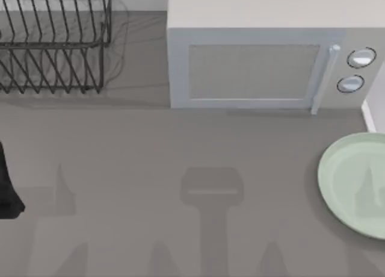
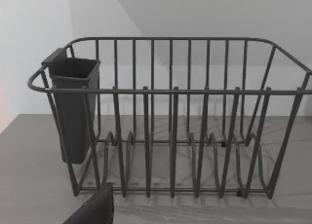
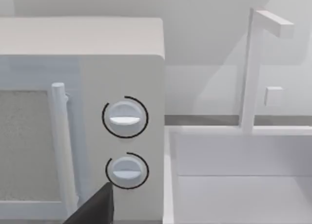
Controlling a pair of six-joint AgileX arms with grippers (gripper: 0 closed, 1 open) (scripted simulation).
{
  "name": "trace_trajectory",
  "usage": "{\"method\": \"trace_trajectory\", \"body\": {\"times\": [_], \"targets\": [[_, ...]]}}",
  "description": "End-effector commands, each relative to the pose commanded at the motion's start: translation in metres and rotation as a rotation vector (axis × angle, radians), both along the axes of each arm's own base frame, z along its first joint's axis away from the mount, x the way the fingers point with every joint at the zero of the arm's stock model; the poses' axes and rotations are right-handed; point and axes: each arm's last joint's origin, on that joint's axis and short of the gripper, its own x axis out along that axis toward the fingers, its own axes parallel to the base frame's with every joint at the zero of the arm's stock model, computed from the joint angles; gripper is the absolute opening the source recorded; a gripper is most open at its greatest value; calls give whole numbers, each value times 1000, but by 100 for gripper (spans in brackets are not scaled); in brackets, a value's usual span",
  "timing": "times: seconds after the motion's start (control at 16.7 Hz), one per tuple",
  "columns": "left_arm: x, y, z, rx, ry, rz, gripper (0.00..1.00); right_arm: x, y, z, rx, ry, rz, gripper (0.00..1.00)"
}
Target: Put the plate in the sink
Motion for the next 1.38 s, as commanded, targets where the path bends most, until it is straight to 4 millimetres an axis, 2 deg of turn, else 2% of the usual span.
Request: {"method": "trace_trajectory", "body": {"times": [0.18,0.3,0.48,0.66,0.84,1.02,1.2,1.38], "targets": [[0,0,0,0,0,0,100,0,0,2,3,9,3,100],[0,0,0,0,0,0,100,1,2,10,17,53,16,100],[0,0,0,0,0,0,100,6,6,32,51,189,49,100],[0,0,0,0,0,0,100,24,14,58,86,402,83,100],[0,0,0,0,0,0,100,56,28,78,110,660,104,100],[0,0,0,0,0,0,100,99,49,87,112,928,103,100],[0,0,0,0,0,0,100,142,75,80,91,1177,80,100],[0,0,0,0,0,0,100,176,100,62,57,1382,43,100]]}}
